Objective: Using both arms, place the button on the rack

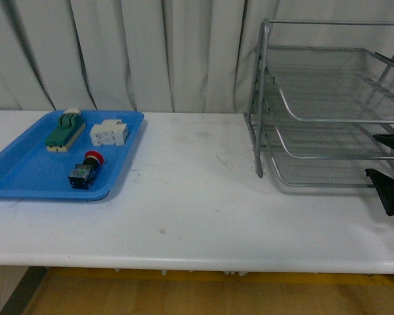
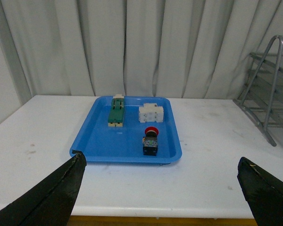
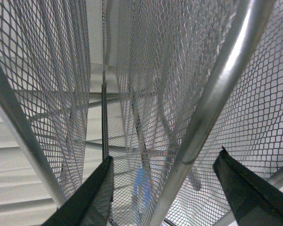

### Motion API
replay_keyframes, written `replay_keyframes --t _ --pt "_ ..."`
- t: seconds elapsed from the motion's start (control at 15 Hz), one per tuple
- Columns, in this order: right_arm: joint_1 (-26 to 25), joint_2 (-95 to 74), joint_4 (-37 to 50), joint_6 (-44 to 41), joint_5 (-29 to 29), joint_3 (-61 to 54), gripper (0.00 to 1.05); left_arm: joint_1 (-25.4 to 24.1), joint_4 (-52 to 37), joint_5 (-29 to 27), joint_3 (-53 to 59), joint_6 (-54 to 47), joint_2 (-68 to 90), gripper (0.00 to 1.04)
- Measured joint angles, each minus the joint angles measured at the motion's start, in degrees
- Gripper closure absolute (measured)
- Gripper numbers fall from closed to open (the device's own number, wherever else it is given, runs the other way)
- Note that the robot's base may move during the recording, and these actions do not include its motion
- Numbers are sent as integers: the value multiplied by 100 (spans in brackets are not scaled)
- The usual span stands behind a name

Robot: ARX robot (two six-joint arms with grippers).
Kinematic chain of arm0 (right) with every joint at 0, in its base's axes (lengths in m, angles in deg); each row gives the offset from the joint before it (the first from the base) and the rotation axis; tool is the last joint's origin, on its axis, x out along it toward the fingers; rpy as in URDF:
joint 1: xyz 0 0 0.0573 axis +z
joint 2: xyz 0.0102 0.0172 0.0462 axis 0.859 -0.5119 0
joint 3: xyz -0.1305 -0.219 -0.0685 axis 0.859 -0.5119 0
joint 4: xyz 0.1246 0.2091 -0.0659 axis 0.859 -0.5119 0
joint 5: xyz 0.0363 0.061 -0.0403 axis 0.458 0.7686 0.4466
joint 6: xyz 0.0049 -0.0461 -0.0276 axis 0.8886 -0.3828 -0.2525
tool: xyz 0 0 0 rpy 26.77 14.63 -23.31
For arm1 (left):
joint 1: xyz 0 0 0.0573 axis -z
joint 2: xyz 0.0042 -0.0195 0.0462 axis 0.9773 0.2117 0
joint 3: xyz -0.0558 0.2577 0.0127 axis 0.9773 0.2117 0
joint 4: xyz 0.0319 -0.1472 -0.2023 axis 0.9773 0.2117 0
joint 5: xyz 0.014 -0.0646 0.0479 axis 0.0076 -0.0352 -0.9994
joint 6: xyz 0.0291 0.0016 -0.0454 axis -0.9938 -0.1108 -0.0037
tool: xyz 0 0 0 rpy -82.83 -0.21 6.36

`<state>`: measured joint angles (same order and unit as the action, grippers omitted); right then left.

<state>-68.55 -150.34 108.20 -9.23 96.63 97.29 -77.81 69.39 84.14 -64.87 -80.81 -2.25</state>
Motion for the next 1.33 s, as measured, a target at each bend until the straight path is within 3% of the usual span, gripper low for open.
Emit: replay_keyframes --t 0.4,0.47,0.73,1.33 --pt "2 -107 9 -28 -46 195 97 0 0 0 0 0 0 7" --pt "-4 -109 -2 186 -52 197 101 0 0 0 0 0 0 7" --pt "-101 57 66 352 15 -249 101 0 0 -2 -2 0 0 7" --pt "-778 1049 212 52 702 -2599 101 0 0 -2 0 0 0 7"
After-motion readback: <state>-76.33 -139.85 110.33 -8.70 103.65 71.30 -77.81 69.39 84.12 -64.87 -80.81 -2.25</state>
